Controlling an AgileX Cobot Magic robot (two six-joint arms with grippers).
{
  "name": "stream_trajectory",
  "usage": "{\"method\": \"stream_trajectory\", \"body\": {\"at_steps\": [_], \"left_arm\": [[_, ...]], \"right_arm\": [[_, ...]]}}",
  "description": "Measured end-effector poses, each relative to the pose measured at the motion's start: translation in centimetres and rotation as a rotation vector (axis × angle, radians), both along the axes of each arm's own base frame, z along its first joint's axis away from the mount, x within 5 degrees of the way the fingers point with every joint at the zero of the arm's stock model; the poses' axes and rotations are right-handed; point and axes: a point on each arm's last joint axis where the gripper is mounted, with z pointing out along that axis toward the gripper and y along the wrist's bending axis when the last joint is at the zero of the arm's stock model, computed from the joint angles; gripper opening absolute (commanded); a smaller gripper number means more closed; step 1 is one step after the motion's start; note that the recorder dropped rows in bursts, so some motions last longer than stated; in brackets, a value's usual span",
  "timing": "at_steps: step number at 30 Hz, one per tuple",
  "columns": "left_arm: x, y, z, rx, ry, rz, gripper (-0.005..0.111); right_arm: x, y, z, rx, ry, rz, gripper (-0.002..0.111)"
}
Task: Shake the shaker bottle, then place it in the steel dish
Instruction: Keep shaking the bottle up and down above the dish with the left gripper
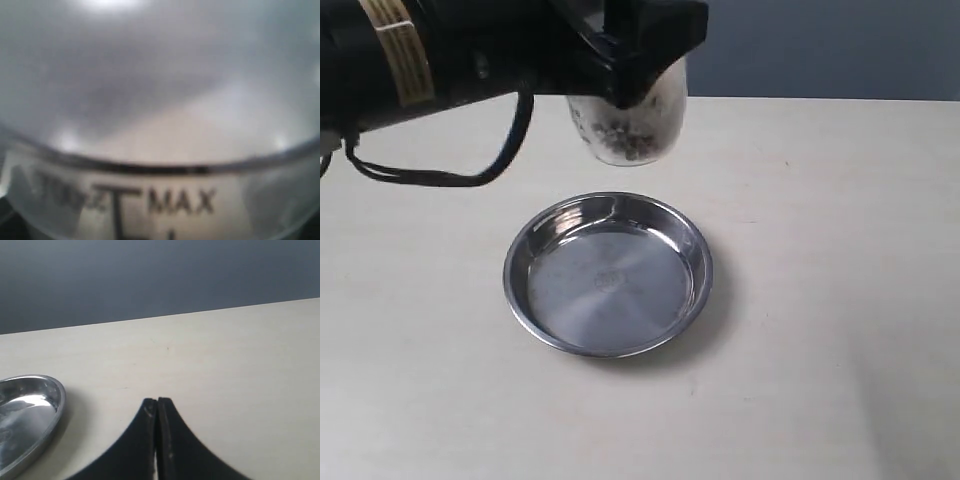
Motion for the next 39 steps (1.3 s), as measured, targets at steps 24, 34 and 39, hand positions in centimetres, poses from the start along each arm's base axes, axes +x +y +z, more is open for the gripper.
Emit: {"method": "stream_trajectory", "body": {"at_steps": [24,34,39], "left_arm": [[1.5,-0.8,-1.7,0.078,-0.004,-0.011,0.0],[1.2,-0.1,-4.6,0.087,0.091,0.013,0.0],[-0.2,0.4,-0.9,-0.012,-0.035,-0.018,0.0]], "right_arm": [[0.0,0.0,0.0,0.0,-0.002,0.0,-0.001],[0.0,0.0,0.0,0.0,0.001,0.0,-0.001],[0.0,0.0,0.0,0.0,0.002,0.0,-0.001]]}}
